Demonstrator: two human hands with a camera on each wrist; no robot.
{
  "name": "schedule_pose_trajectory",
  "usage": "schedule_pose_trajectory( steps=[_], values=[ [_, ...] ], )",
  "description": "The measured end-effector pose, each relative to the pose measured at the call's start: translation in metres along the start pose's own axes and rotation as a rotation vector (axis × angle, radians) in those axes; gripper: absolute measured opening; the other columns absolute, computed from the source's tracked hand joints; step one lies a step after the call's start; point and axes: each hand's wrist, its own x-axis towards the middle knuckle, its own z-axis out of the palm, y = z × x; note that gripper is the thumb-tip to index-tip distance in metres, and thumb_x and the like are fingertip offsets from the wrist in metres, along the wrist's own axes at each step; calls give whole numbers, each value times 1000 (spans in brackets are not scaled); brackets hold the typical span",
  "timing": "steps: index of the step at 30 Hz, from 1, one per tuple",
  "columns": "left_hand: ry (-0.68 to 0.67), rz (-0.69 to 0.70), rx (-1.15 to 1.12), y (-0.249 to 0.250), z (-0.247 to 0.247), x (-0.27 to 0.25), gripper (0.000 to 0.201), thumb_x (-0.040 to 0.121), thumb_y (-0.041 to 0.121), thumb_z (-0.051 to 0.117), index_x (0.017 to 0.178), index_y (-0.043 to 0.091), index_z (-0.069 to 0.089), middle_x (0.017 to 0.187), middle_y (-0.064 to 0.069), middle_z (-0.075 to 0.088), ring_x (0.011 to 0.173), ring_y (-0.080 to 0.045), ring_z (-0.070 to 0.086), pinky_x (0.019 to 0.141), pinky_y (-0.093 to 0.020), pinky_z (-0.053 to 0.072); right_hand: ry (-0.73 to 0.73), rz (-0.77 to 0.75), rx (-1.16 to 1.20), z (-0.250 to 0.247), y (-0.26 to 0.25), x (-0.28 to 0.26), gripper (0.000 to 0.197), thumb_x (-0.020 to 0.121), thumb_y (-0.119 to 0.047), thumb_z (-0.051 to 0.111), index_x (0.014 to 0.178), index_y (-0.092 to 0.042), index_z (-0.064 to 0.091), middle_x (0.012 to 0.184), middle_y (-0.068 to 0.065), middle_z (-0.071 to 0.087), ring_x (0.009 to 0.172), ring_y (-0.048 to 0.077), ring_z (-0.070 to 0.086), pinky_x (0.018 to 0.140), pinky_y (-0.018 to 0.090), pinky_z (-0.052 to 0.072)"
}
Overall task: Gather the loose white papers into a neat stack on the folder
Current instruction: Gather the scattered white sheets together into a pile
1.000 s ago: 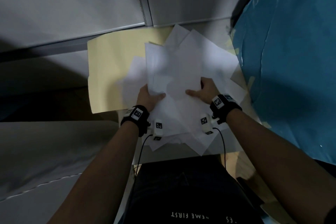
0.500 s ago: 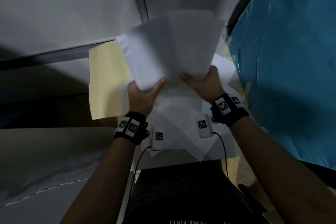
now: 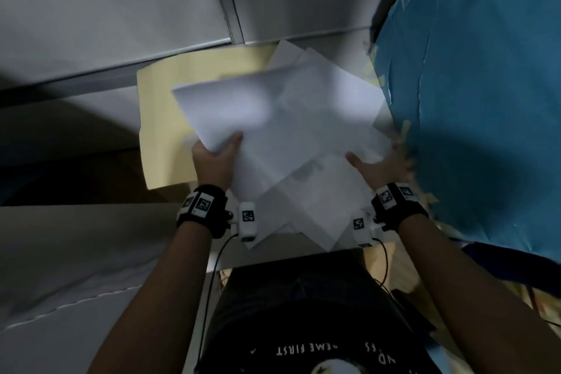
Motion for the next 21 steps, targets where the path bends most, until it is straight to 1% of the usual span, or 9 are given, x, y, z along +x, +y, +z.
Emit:
schedule_pose_trajectory(
  steps=[3,5,7,8,10,13,16,19,21],
  values=[
    [-132,-96,268,-31,-6,-3,36,83,31,88,110,11,77,105,-9,78,94,-25,76,86,-48,64,-13,216,-193,0,17,-5,146,55,-73,87,162,-13,9,168,18,11,153,45,13,119,63,18],
    [-176,-129,395,-44,-1,-10,47,84,32,87,118,2,75,113,-16,77,99,-33,75,85,-46,63,-73,190,-160,7,11,11,158,48,-81,84,163,-9,4,170,16,7,155,42,10,121,59,16],
    [-188,-135,464,-50,6,-14,52,83,35,87,120,1,74,116,-18,76,101,-35,74,82,-42,61,-150,135,-199,11,-5,21,178,29,-100,69,162,-3,2,169,16,16,154,38,20,124,52,20],
    [-185,-144,482,-53,9,-14,53,82,37,87,120,3,73,116,-17,76,100,-35,74,81,-41,61,-178,104,-208,10,-14,22,175,33,-99,69,162,0,1,169,16,19,154,35,24,125,47,23],
    [-181,-158,505,-54,15,-14,50,83,37,86,120,6,73,116,-15,75,98,-32,72,78,-37,58,-241,72,-191,5,-33,20,144,62,-79,79,161,-1,10,168,14,21,152,32,28,123,42,26],
    [-199,-154,515,-55,21,-10,48,84,35,85,120,5,72,117,-14,74,95,-28,69,77,-34,55,-166,104,-131,-5,-45,22,122,63,-69,87,156,-12,32,164,17,23,148,37,30,117,51,33],
    [-195,-149,529,-57,20,-5,53,81,38,87,120,5,72,117,-14,74,100,-33,71,81,-40,60,-68,206,-92,13,-14,38,140,59,-70,89,163,-18,10,170,13,9,153,38,16,122,62,17],
    [-191,-147,531,-60,18,-4,58,76,44,87,118,7,72,113,-13,75,98,-34,72,83,-47,63,-338,300,62,49,35,57,130,56,-84,77,159,-21,31,160,3,38,139,30,45,119,51,37],
    [-198,-144,534,-61,18,-5,58,76,45,87,118,8,72,113,-13,75,98,-35,72,84,-50,63,-375,306,28,92,82,103,144,40,-95,64,158,-18,35,156,6,44,136,35,50,114,51,43]
  ],
)
